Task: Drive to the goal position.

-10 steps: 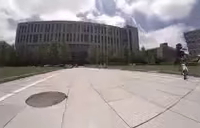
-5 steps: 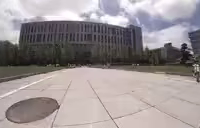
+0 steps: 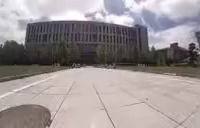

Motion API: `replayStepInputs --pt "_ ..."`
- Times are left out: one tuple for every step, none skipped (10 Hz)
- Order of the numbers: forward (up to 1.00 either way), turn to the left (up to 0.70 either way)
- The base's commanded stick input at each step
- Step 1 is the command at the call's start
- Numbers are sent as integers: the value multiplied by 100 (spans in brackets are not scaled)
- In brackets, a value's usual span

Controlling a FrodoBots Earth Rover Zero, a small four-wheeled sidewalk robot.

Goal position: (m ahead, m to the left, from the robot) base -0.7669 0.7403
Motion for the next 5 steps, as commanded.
replayStepInputs --pt "100 32" --pt "100 24" --pt "100 15" --pt "100 7" --pt "100 1"
